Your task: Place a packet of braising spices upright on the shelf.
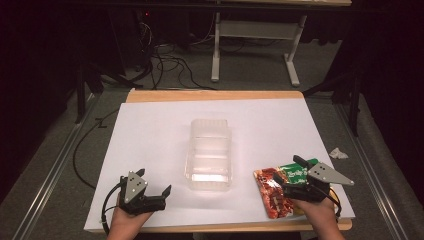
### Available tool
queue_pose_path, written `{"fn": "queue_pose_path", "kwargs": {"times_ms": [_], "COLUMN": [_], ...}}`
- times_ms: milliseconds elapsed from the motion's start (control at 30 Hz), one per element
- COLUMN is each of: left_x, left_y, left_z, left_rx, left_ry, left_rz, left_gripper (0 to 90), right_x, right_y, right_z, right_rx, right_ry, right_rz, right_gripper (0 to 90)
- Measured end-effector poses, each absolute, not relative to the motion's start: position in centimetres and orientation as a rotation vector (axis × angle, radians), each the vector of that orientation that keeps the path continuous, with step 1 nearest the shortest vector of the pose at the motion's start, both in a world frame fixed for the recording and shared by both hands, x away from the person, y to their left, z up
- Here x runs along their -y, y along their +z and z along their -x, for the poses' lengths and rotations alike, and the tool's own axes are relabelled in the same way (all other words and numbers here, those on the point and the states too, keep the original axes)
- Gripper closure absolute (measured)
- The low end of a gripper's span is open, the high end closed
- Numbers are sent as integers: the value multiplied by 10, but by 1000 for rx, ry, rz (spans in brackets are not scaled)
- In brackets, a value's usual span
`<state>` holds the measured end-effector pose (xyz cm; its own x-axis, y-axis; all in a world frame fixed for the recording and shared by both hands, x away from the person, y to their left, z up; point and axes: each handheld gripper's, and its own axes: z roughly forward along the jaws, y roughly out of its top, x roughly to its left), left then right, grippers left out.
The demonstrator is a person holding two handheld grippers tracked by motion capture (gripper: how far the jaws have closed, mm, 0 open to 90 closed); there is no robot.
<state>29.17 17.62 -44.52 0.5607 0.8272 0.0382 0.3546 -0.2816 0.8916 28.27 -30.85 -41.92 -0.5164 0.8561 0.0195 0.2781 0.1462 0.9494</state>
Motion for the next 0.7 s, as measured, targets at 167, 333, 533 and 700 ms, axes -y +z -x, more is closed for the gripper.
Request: {"fn": "queue_pose_path", "kwargs": {"times_ms": [167,333,533,700], "left_x": [-177,-176,-177,-176], "left_y": [-447,-448,-448,-451], "left_z": [-295,-296,-296,-300], "left_rx": [-977,-967,-975,-965], "left_ry": [629,623,610,602], "left_rz": [-1864,-1876,-1865,-1890], "left_gripper": [1,1,8,12], "right_x": [313,312,311,318], "right_y": [-421,-422,-422,-421], "right_z": [-285,-285,-284,-281], "right_rx": [-1873,-1887,-1893,-1864], "right_ry": [1375,1372,1369,1368], "right_rz": [-1108,-1095,-1102,-1128], "right_gripper": [45,49,62,81]}}
